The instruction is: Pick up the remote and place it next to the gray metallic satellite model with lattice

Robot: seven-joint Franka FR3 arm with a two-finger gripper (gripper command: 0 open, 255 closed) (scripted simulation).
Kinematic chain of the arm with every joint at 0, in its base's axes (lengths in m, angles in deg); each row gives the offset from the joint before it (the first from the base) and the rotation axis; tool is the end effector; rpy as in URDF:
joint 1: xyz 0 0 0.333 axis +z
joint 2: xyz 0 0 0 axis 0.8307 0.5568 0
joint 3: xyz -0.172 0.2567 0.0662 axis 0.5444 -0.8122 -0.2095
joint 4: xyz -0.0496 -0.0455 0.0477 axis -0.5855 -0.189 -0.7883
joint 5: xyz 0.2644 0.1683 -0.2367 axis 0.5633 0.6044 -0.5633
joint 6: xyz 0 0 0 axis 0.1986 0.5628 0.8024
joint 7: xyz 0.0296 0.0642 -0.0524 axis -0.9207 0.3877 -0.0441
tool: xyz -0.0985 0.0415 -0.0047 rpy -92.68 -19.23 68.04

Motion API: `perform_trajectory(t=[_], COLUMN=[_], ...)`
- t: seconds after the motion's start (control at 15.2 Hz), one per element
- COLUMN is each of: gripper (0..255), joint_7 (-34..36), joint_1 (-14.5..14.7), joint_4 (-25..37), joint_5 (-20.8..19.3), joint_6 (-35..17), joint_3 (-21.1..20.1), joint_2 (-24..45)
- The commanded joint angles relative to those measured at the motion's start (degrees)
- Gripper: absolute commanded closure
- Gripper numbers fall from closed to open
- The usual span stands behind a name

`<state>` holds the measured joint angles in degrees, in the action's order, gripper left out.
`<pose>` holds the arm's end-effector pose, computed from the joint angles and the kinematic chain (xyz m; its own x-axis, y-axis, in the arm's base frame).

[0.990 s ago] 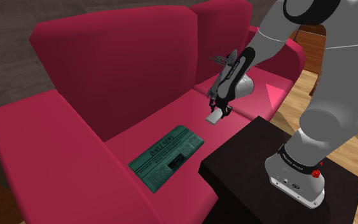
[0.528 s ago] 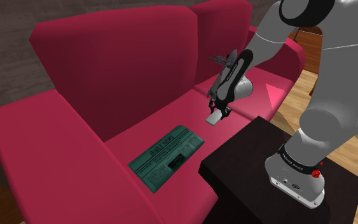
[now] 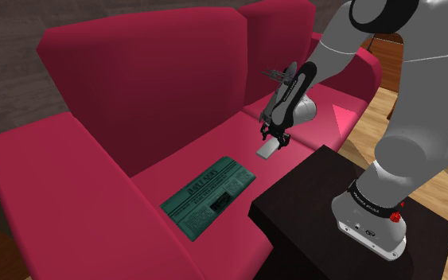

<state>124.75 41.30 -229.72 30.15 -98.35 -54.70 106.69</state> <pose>0.4350 -0.1052 0.0955 0.1410 -0.9900 0.0014 -0.9898 -0.1410 -0.0185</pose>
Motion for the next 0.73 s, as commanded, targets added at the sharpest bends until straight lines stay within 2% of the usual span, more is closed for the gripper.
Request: perform_trajectory(t=[0.0,0.2,0.66], gripper=[0,0,0], joint_7=[0.0,-0.3,-0.3], joint_1=[-0.1,-0.5,-0.5], joint_4=[-0.9,-2.9,-2.9], joint_5=[0.1,0.3,0.3], joint_6=[1.6,6.4,6.4], joint_3=[-0.1,-0.6,-0.5], joint_2=[-2.5,-9.2,-9.2])
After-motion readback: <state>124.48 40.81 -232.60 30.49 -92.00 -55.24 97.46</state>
